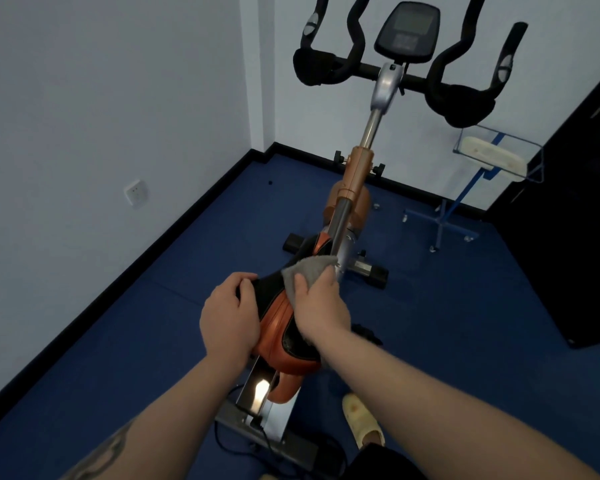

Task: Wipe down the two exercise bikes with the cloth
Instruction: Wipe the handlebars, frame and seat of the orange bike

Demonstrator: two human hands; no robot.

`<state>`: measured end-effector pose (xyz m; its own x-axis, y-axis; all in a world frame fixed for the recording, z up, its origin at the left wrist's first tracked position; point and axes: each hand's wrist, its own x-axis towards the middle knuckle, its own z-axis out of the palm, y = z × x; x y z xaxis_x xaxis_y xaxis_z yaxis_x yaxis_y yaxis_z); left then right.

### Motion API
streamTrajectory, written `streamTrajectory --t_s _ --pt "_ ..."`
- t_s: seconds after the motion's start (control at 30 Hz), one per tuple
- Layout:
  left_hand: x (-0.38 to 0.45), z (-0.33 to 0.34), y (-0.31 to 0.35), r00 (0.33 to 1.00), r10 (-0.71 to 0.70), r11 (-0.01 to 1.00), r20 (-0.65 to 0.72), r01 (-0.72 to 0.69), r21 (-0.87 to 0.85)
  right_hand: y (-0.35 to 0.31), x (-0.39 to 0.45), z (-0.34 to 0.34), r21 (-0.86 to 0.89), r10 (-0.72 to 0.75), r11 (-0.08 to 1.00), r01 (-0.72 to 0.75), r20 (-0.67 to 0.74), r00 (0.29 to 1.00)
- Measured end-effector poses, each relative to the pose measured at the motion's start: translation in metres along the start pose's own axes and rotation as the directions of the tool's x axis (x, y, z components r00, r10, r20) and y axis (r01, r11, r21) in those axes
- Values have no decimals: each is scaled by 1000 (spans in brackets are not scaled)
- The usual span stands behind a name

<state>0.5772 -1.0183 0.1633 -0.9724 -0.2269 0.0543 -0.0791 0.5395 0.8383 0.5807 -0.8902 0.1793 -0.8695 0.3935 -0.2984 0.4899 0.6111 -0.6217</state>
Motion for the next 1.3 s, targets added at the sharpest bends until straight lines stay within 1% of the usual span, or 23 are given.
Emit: streamTrajectory --t_s 0.07,0.1,0.13,0.23,0.27,0.3,0.33,0.4,0.47,0.5,0.6,0.67,0.77,0.83,0.87,0.97,1.03,1.07,1.1,1.17,1.2,1.23,1.3 --pt "0 0 0 1000 0 1000 -5 0 -6 15 -29 6 -49 -147 988 145 -51 988" --pt "1 0 0 1000 0 1000 -8 0 -4 20 -34 7 -49 -184 982 181 -60 981" --pt "1 0 0 1000 0 1000 -12 0 -1 20 -29 6 -38 -172 985 170 -50 984" --pt "1 1 1 1000 -12 1000 -15 12 13 -1 11 -3 42 81 996 -83 53 995" --pt "1 0 1 1000 -14 1000 -17 14 12 -7 19 -6 60 120 991 -123 56 991" --pt "1 0 1 1000 -13 1000 -17 14 11 -10 20 -6 49 118 992 -120 44 992" --pt "0 0 1 1000 -11 1000 -14 11 10 -9 13 -4 21 81 996 -82 30 996" --pt "0 0 1 1000 -5 1000 -10 5 1 4 -17 2 -36 -57 998 56 -20 998" --pt "1 0 1 1000 0 1000 -15 0 2 16 -35 4 -38 -139 990 138 -29 990" --pt "1 1 0 1000 1 1000 -16 -1 3 16 -29 3 -23 -122 992 122 -15 992" --pt "1 1 0 1000 -7 1000 -9 7 6 -3 10 -4 48 95 994 -97 45 994" --pt "1 2 -1 1000 -12 1000 -15 12 8 -10 19 -5 43 134 990 -136 38 990" --pt "1 3 -1 1000 -14 1000 -16 15 14 4 -12 2 -28 -37 999 36 -13 999" --pt "2 3 -3 1000 -16 1000 -25 17 20 16 -28 4 -6 -116 993 116 -36 993" --pt "2 3 -4 999 -16 1000 -28 17 22 16 -22 4 15 -96 995 97 -18 995" --pt "2 4 -3 1000 -10 1000 -26 11 29 -3 20 -3 94 107 989 -113 73 992" --pt "2 4 -2 999 -12 1000 -33 13 26 -13 36 -8 130 160 977 -167 63 985" --pt "2 4 -2 999 -13 1000 -33 13 22 -13 32 -7 95 135 986 -140 54 989" --pt "1 4 -3 999 -10 1000 -30 11 21 -9 19 -3 18 71 997 -72 41 997" --pt "1 3 -4 1000 2 1000 -30 -1 20 8 -18 6 -118 -133 984 132 4 991" --pt "2 3 -5 999 4 1000 -36 -4 19 14 -27 8 -129 -201 971 199 -1 980" --pt "3 3 -5 999 4 1000 -42 -4 19 17 -24 9 -116 -222 969 220 -6 975" --pt "3 5 -5 999 -2 1000 -41 3 22 8 6 6 -30 -97 995 98 17 995"
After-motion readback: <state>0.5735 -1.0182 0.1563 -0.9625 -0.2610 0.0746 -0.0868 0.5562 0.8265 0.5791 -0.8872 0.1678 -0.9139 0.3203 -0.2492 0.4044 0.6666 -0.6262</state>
